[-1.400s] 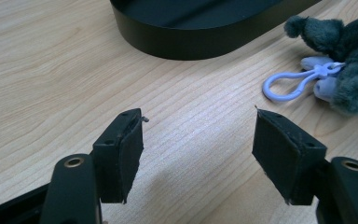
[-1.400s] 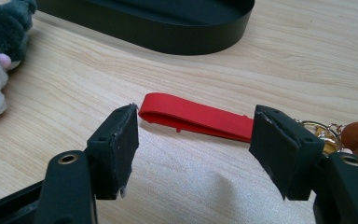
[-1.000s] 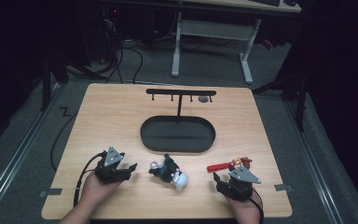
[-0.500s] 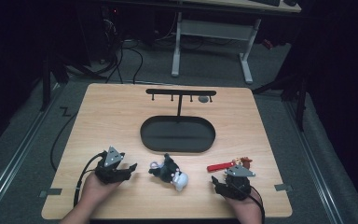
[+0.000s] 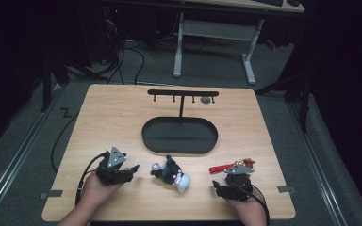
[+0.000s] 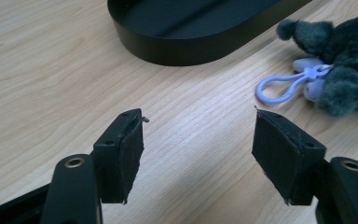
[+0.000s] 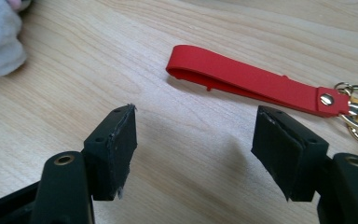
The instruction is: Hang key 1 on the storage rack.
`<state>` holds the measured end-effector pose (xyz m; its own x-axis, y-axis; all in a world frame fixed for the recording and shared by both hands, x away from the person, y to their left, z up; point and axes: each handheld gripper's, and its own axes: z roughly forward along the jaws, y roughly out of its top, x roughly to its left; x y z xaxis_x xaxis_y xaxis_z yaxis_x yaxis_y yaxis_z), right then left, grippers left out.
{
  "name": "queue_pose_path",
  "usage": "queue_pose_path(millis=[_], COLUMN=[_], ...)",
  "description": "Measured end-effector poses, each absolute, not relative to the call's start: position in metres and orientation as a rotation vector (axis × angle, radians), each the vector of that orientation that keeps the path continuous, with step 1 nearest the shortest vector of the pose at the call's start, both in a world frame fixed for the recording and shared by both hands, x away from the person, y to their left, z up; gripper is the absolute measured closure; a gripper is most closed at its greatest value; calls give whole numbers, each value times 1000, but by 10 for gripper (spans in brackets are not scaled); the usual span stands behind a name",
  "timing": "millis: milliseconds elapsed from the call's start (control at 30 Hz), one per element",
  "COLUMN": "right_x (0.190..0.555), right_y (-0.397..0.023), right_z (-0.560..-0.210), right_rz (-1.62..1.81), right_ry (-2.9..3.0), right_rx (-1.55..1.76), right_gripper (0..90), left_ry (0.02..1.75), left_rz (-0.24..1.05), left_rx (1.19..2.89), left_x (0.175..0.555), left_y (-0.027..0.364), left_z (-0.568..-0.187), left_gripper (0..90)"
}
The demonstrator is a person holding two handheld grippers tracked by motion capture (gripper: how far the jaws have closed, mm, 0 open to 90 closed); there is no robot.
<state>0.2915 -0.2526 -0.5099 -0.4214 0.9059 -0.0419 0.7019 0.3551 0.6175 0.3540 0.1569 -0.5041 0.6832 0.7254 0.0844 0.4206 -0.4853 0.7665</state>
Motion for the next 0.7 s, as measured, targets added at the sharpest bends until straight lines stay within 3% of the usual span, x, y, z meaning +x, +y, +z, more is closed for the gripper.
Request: queue_pose_path(millis=[367,700], right_x=[302,305], right_y=[-245,-235], right_z=[-502,-490], right_rz=[616,487], right_ry=[2350,2461], right_rx=[1432,1432], right_gripper=[285,302], left_ry=[822,834], left_rz=[495,483], left_rx=[2169,2142], left_x=[354,358], left_y=[168,182], left_z=[-513,-518], left_gripper=[368,318])
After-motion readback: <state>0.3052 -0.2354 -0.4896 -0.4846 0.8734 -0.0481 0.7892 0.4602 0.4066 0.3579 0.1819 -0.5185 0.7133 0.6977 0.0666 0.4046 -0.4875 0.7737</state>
